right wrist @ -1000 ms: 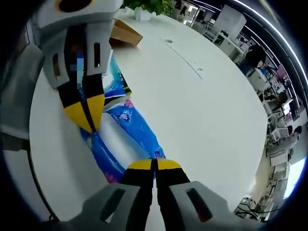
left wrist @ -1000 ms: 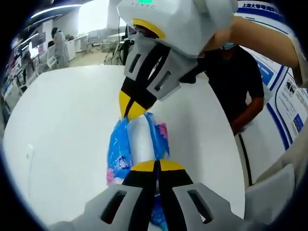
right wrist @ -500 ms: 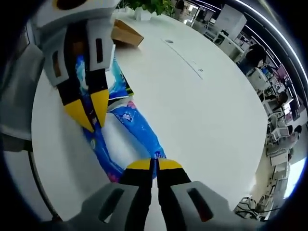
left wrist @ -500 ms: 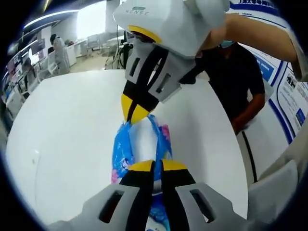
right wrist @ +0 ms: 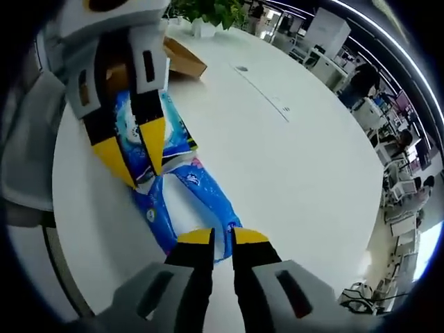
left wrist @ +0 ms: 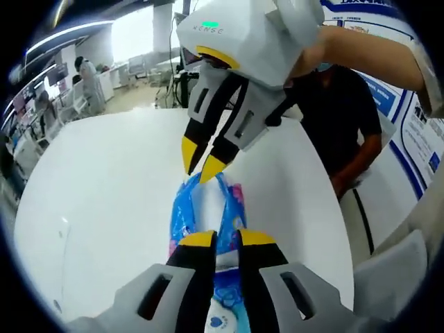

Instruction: Operate the shoe box by opening the lid, removing the specified soft item, and placing it in the target area until the item is outside and the box remains undamaged.

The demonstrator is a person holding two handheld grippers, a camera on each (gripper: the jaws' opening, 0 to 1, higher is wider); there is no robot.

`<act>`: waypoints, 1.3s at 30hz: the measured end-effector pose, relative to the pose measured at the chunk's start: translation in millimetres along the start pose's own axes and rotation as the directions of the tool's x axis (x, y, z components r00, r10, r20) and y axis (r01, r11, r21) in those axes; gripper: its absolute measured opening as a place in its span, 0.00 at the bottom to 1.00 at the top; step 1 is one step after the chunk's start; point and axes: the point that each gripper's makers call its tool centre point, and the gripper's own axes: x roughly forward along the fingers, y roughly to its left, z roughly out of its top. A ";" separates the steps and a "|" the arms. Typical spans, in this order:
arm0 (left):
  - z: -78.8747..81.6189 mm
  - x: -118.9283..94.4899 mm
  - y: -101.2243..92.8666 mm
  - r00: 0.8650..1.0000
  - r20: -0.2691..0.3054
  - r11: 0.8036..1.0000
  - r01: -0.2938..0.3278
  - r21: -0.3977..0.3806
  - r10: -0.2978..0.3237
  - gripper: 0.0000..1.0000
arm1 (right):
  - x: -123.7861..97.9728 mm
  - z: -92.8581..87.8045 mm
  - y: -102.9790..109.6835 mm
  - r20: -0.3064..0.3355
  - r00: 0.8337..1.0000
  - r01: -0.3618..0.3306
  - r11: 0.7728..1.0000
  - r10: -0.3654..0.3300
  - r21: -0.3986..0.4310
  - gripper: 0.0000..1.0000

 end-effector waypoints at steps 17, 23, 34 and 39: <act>-19.5 -65.6 -20.4 0.995 0.054 0.990 -0.083 -0.117 0.089 0.27 | -36.3 27.8 34.9 0.025 1.000 -0.012 0.999 0.010 0.048 0.23; -30.1 -93.2 -23.2 0.988 0.067 0.979 -0.124 -0.163 0.137 0.36 | -48.0 51.6 51.7 0.067 0.998 -0.025 0.998 0.022 0.050 0.27; -45.6 -143.0 -33.8 0.963 0.122 0.947 -0.205 -0.246 0.241 0.49 | -57.7 84.4 84.3 0.123 0.991 -0.052 0.998 0.048 0.032 0.34; -55.2 -167.0 -33.1 0.942 0.150 0.928 -0.251 -0.277 0.300 0.51 | -57.3 95.8 95.2 0.141 0.988 -0.064 0.997 0.058 0.035 0.38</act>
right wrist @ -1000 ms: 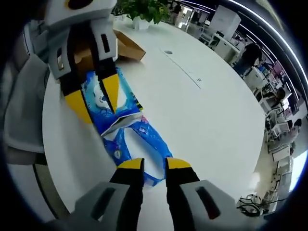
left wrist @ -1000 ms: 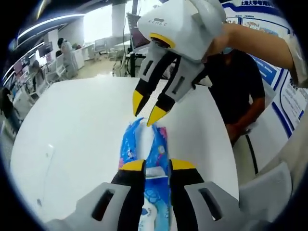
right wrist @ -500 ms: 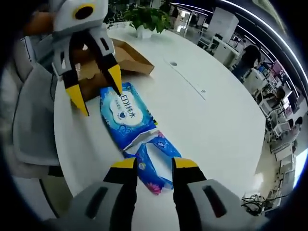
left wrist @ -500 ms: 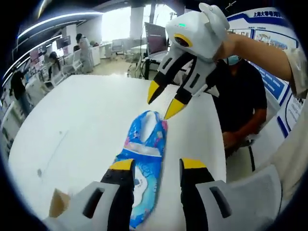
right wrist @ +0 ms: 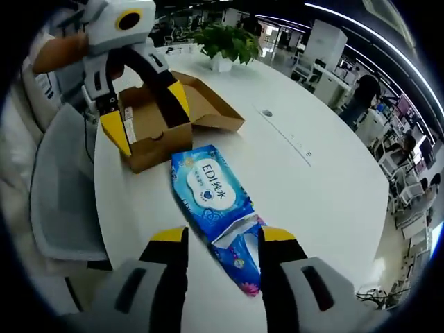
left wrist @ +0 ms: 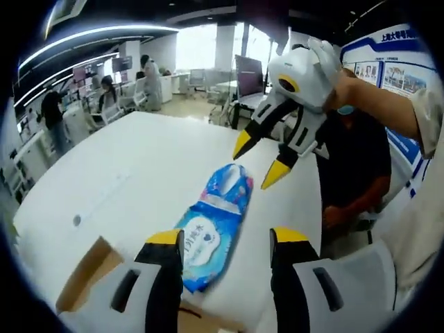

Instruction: Operate the shoe box by opening the lid, removing the specified soft item, and placing it in the target area until the item is outside and the box remains undamaged.

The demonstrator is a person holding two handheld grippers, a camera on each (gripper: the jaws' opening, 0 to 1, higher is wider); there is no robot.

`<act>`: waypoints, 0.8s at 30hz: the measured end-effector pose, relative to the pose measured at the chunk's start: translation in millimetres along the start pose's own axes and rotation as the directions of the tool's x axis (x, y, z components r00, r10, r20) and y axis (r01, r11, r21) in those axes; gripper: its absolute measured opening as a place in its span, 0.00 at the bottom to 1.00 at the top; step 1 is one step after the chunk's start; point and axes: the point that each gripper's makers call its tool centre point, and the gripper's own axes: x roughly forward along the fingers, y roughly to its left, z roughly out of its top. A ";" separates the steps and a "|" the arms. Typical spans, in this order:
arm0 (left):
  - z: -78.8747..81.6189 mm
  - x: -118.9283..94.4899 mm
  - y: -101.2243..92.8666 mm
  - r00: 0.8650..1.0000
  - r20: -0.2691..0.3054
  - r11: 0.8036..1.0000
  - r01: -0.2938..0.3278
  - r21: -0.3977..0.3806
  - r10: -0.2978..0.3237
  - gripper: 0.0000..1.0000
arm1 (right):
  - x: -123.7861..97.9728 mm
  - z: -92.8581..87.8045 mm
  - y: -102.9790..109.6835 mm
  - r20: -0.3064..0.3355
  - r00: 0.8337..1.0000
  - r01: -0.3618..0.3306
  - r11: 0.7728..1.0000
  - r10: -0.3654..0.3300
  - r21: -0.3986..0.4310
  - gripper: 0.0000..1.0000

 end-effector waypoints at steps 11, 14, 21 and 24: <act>-21.9 -58.0 33.8 0.989 0.058 0.990 -0.130 -0.051 0.133 0.55 | 6.6 20.4 23.7 0.003 0.998 -0.059 0.998 0.059 -0.008 0.49; -30.6 -70.8 39.8 0.986 0.068 0.987 -0.145 -0.073 0.150 0.56 | 7.6 25.5 26.4 0.014 0.998 -0.064 0.998 0.064 -0.008 0.50; -49.4 -101.4 55.8 0.972 0.083 0.972 -0.209 -0.108 0.218 0.60 | 17.1 36.4 44.3 0.016 0.994 -0.104 0.994 0.105 -0.038 0.53; -59.9 -114.8 63.0 0.966 0.079 0.965 -0.235 -0.115 0.245 0.60 | 20.6 43.9 51.6 0.035 0.991 -0.127 0.991 0.128 -0.039 0.57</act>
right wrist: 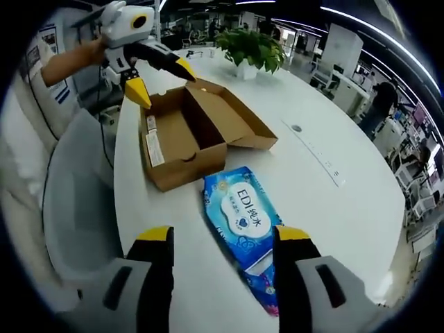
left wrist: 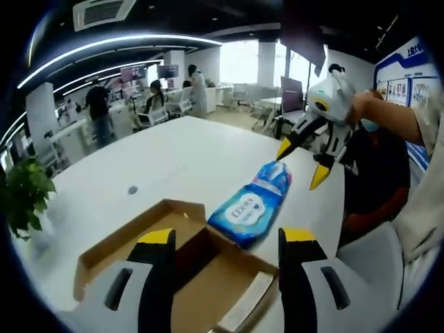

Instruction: Operate the shoe box by opening the lid, removing the specified soft item, and placing it in the target area until the item is outside and the box remains undamaged.

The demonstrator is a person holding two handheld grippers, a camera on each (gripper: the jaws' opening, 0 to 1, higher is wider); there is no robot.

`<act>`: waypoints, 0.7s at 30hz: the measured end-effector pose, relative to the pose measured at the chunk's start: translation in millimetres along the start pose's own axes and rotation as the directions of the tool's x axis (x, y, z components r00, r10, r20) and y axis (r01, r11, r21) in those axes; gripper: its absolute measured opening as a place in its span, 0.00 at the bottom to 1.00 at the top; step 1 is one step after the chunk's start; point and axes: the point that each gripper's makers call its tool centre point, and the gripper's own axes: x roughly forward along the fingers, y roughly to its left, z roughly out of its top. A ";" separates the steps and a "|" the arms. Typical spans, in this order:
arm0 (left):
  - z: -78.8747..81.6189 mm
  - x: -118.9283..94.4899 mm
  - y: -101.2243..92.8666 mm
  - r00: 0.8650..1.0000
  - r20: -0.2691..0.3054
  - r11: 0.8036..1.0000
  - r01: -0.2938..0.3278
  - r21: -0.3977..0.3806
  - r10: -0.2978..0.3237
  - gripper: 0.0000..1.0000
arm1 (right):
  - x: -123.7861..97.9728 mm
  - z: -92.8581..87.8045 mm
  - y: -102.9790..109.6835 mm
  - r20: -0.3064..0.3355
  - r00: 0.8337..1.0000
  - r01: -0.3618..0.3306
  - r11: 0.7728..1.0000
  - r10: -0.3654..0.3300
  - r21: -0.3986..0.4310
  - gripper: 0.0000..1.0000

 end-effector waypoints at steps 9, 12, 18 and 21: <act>-27.6 -36.1 28.6 0.998 -0.001 0.998 -0.065 -0.006 0.065 0.62 | 13.6 25.4 14.2 0.059 0.997 -0.042 0.999 0.043 -0.019 0.66; -36.3 -47.1 37.8 0.996 0.002 0.996 -0.089 -0.027 0.089 0.63 | 17.8 36.5 19.7 0.090 0.994 -0.056 0.998 0.059 -0.031 0.69; -56.0 -69.6 54.0 0.991 0.001 0.990 -0.134 -0.054 0.134 0.63 | 28.9 54.2 38.2 0.129 0.984 -0.115 0.991 0.122 -0.064 0.68; -66.5 -78.5 60.2 0.987 -0.007 0.986 -0.160 -0.054 0.160 0.63 | 35.3 60.4 47.0 0.142 0.979 -0.137 0.987 0.147 -0.079 0.70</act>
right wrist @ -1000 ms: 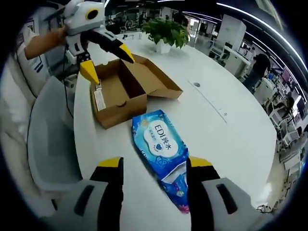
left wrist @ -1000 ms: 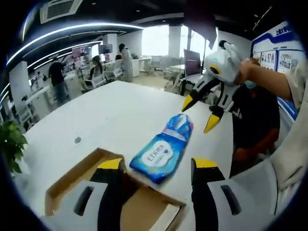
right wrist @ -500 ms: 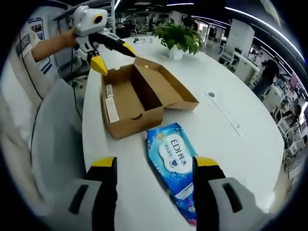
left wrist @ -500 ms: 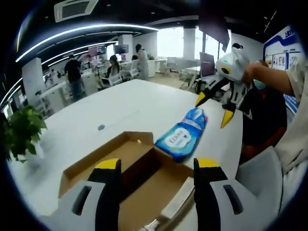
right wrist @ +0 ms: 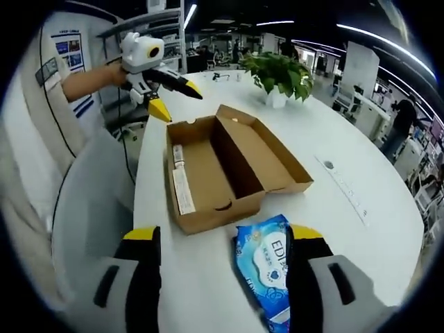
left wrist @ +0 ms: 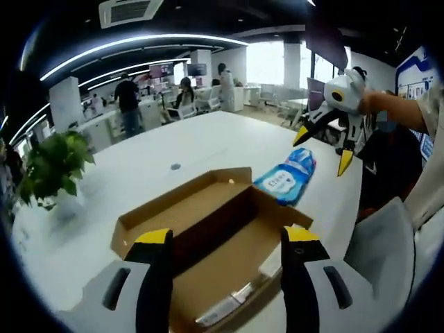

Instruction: Operate the shoe box by opening the lid, removing the specified soft item, and placing it in the target area until the item is outside and the box remains undamaged.

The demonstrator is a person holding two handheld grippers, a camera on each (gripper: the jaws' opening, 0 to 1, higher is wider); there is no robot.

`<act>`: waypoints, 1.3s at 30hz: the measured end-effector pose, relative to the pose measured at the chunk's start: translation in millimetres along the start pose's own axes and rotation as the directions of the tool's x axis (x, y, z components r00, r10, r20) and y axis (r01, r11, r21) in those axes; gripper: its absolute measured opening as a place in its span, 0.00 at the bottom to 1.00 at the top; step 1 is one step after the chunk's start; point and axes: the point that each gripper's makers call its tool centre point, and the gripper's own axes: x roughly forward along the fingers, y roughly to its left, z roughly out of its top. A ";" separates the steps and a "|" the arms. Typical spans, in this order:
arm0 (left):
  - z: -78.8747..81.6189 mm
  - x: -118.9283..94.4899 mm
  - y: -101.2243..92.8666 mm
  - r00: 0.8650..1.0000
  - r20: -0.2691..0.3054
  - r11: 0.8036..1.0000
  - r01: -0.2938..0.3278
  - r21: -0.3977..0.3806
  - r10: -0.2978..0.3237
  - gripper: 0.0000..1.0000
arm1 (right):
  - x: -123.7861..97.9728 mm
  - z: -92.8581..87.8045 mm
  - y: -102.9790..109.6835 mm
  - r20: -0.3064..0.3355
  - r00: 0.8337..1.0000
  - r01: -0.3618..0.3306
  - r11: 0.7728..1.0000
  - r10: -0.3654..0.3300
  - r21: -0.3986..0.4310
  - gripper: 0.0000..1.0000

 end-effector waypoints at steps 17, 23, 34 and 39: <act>-58.9 -35.4 36.5 0.992 -0.060 0.991 -0.116 -0.071 0.112 0.59 | 42.8 6.2 7.6 -0.037 0.997 -0.069 0.992 0.066 -0.108 0.64; -81.2 -41.4 46.7 0.984 -0.096 0.980 -0.161 -0.114 0.150 0.56 | 55.8 10.1 6.6 -0.032 0.997 -0.074 0.989 0.071 -0.126 0.60; -115.3 -44.5 55.5 0.967 -0.169 0.938 -0.229 -0.260 0.189 0.45 | 79.5 12.2 13.3 -0.059 0.994 -0.101 0.982 0.093 -0.162 0.53; -128.2 -45.3 56.2 0.958 -0.202 0.907 -0.262 -0.330 0.204 0.41 | 89.1 11.5 15.0 -0.076 0.992 -0.110 0.978 0.097 -0.180 0.51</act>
